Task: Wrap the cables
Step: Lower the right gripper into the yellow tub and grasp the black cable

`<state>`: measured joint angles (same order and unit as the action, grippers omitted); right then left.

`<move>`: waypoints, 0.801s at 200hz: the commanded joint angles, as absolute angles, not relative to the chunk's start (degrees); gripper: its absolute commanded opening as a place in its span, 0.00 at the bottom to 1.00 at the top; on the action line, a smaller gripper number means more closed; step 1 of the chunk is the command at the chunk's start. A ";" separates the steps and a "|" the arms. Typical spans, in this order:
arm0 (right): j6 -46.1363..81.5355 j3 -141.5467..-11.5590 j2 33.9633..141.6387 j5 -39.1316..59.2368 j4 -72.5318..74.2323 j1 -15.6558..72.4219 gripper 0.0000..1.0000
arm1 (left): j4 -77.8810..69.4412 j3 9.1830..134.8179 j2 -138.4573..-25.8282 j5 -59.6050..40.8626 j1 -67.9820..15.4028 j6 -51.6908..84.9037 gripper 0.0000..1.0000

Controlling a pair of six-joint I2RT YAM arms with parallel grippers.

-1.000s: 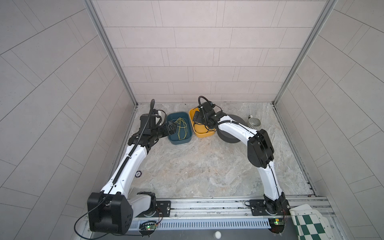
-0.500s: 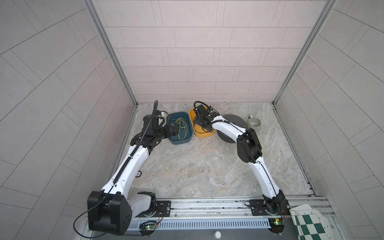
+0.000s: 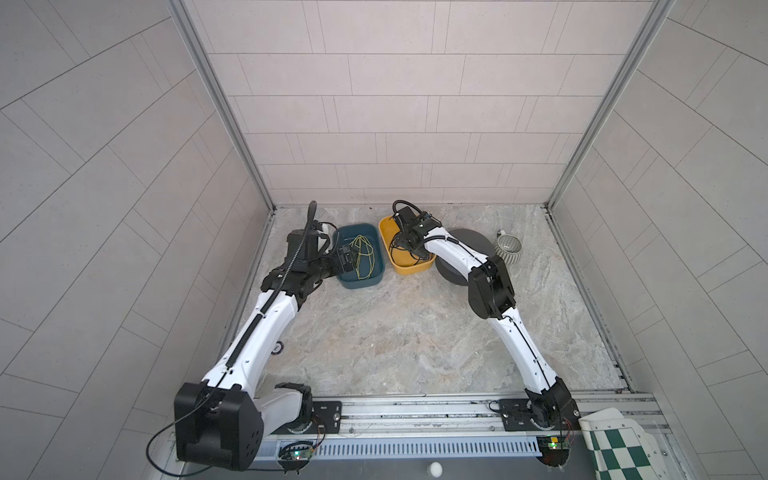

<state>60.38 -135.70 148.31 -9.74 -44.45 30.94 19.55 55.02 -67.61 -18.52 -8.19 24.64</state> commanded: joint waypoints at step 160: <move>42.99 -137.70 143.16 -13.19 -46.50 31.38 0.00 | 18.98 54.40 -66.35 -16.46 -8.50 24.08 0.94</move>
<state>46.04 -138.61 149.53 -12.84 -48.47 31.11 19.55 54.94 -67.46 -17.10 -8.27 24.60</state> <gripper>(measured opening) 0.048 0.946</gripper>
